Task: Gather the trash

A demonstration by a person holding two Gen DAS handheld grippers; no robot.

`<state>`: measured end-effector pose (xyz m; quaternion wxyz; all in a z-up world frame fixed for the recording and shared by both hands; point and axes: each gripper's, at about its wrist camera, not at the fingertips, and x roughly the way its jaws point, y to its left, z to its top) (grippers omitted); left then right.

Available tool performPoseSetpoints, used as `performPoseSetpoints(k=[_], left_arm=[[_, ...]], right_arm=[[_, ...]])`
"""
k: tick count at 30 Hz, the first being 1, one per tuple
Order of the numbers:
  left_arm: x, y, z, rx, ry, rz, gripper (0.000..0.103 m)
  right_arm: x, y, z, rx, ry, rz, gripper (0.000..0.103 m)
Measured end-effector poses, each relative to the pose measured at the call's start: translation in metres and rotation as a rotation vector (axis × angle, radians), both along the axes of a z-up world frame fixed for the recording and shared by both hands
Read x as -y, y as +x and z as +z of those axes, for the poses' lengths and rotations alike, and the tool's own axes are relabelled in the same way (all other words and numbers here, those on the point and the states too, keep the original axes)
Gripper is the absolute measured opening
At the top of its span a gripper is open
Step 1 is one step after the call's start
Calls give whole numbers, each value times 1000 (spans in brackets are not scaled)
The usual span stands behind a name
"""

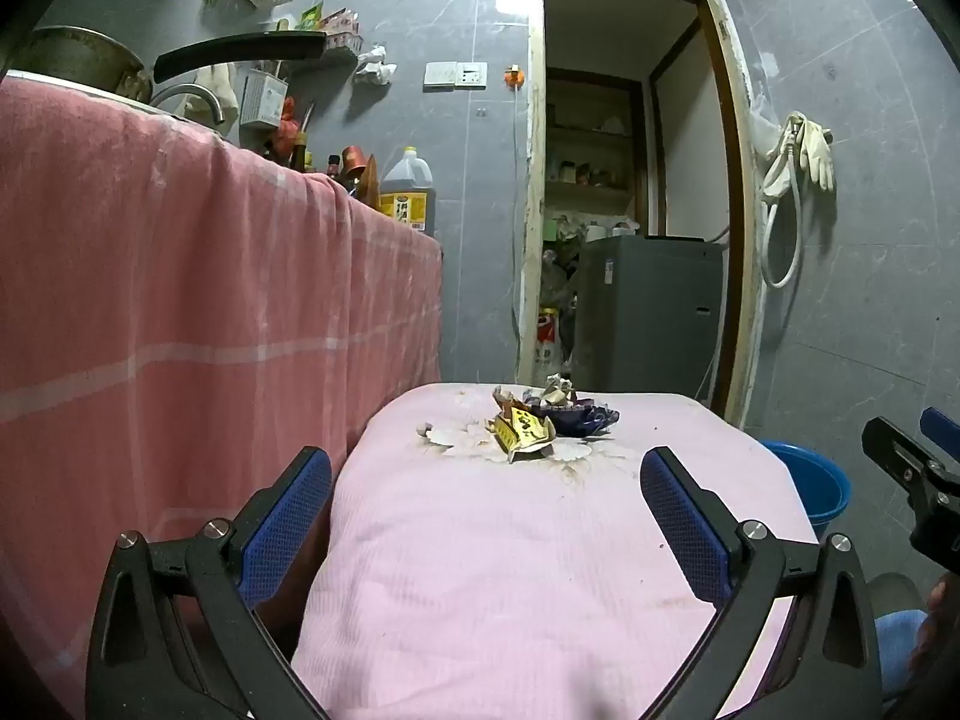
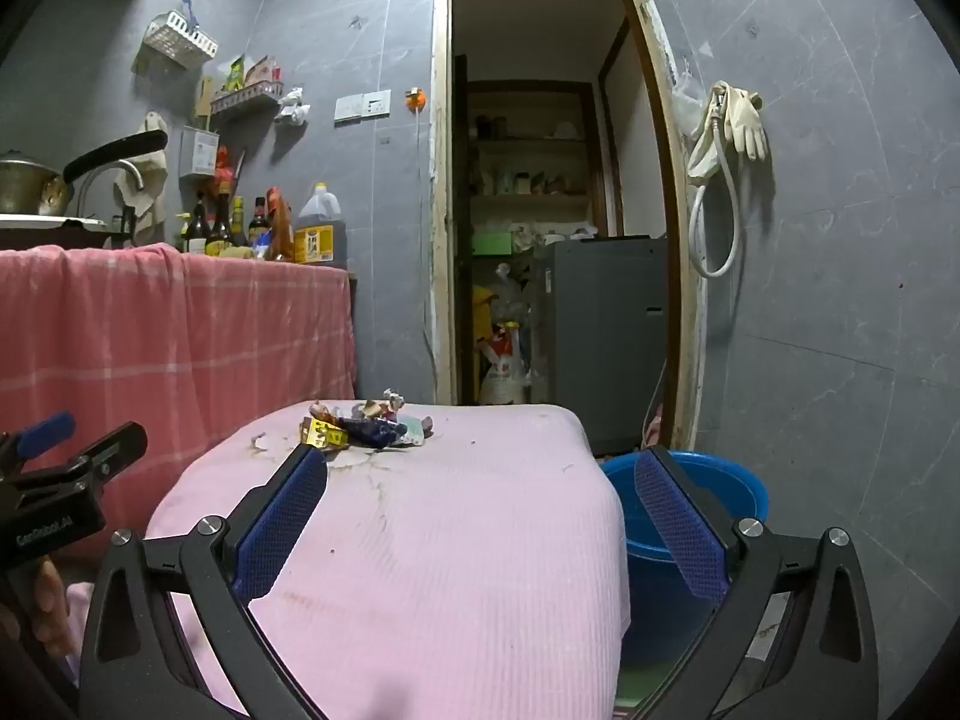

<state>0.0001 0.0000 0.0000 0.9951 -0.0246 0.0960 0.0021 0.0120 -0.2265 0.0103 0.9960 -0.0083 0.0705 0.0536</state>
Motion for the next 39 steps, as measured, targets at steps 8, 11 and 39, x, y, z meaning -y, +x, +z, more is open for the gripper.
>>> performPoseSetpoints(k=[8, 11, 39], left_arm=[[0, 0, 0, -4, -4, -1, 101], [0, 0, 0, -5, -3, -3, 101], [1, 5, -12, -8, 1, -9, 101]], right_arm=[[1, 0, 0, -3, 1, 0, 103], [1, 0, 0, -4, 1, 0, 103], [1, 1, -2, -9, 3, 1, 103]])
